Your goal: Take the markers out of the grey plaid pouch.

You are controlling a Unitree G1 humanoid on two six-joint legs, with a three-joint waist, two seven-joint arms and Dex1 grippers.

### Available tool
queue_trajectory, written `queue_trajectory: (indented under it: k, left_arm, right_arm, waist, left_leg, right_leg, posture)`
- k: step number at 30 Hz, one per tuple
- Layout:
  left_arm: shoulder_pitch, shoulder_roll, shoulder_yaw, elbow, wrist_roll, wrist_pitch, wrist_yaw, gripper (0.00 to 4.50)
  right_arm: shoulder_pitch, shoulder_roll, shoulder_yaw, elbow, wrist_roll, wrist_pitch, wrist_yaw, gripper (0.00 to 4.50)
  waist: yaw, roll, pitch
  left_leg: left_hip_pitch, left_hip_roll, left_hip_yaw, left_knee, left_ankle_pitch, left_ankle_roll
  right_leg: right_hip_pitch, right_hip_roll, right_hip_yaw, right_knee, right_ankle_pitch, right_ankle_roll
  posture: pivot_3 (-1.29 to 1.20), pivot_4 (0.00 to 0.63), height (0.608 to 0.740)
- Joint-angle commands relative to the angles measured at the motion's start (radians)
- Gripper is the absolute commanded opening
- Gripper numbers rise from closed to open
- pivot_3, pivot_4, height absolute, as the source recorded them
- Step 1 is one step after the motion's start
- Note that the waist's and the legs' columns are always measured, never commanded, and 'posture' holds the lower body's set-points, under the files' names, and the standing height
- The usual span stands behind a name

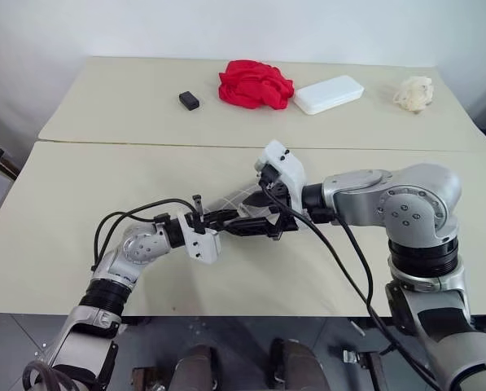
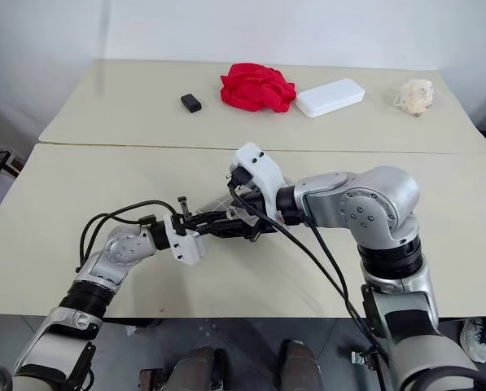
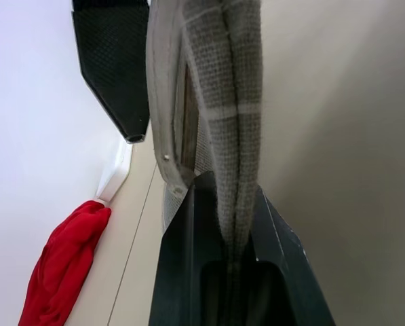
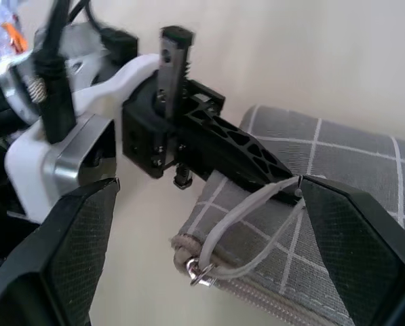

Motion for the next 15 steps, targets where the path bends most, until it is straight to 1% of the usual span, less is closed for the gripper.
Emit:
queue_trajectory:
  k: [1, 6, 10, 11, 12, 13, 15]
  left_arm:
    - [0.005, 0.013, -0.007, -0.044, 0.01, -0.002, 0.029, 0.0]
    - [0.01, 0.02, -0.013, -0.046, 0.018, -0.001, 0.044, 0.0]
    - [0.012, 0.024, -0.018, -0.052, 0.018, 0.005, 0.052, 0.0]
    - [0.012, 0.025, -0.018, -0.055, 0.017, 0.009, 0.053, 0.0]
    - [0.012, 0.026, -0.02, -0.057, 0.016, 0.012, 0.054, 0.0]
    - [0.012, 0.027, -0.021, -0.06, 0.015, 0.015, 0.055, 0.0]
    - [0.013, 0.028, -0.023, -0.063, 0.014, 0.019, 0.057, 0.0]
  right_arm:
    - [0.003, 0.025, -0.085, 0.007, 0.003, 0.046, -0.031, 4.44]
    - [0.025, 0.032, -0.123, 0.064, 0.054, 0.052, -0.075, 4.44]
    - [0.04, 0.041, -0.122, 0.091, 0.109, 0.052, -0.113, 4.44]
    - [0.046, 0.048, -0.115, 0.087, 0.099, 0.052, -0.121, 4.44]
    - [0.05, 0.055, -0.113, 0.087, 0.094, 0.052, -0.132, 4.06]
    - [0.053, 0.065, -0.115, 0.09, 0.093, 0.052, -0.141, 3.84]
    - [0.053, 0.079, -0.125, 0.097, 0.096, 0.052, -0.155, 3.18]
  waist:
    - [0.0, 0.0, 0.0]
    - [0.0, 0.0, 0.0]
    - [-0.001, 0.0, 0.0]
    - [-0.001, 0.0, 0.0]
    - [-0.001, 0.0, 0.0]
    - [-0.001, 0.0, 0.0]
    - [-0.002, 0.0, 0.0]
  left_leg:
    - [0.0, 0.0, 0.0, 0.0, 0.0, 0.0]
    - [0.0, 0.0, 0.0, 0.0, 0.0, 0.0]
    - [0.0, 0.0, 0.0, 0.0, 0.0, 0.0]
    - [0.0, 0.0, 0.0, 0.0, 0.0, 0.0]
    - [0.0, 0.0, 0.0, 0.0, 0.0, 0.0]
    - [0.0, 0.0, 0.0, 0.0, 0.0, 0.0]
    - [0.0, 0.0, 0.0, 0.0, 0.0, 0.0]
  right_leg:
    - [0.0, 0.0, 0.0, 0.0, 0.0, 0.0]
    - [0.0, 0.0, 0.0, 0.0, 0.0, 0.0]
    - [0.0, 0.0, 0.0, 0.0, 0.0, 0.0]
    - [0.0, 0.0, 0.0, 0.0, 0.0, 0.0]
    - [0.0, 0.0, 0.0, 0.0, 0.0, 0.0]
    - [0.0, 0.0, -0.001, 0.0, 0.0, 0.0]
    - [0.0, 0.0, -0.001, 0.0, 0.0, 0.0]
  posture:
    - [0.0, 0.15, 0.74]
    - [0.0, 0.15, 0.74]
    - [0.0, 0.15, 0.74]
    - [0.0, 0.15, 0.74]
    - [0.0, 0.15, 0.74]
    - [0.0, 0.15, 0.74]
    - [0.0, 0.15, 0.74]
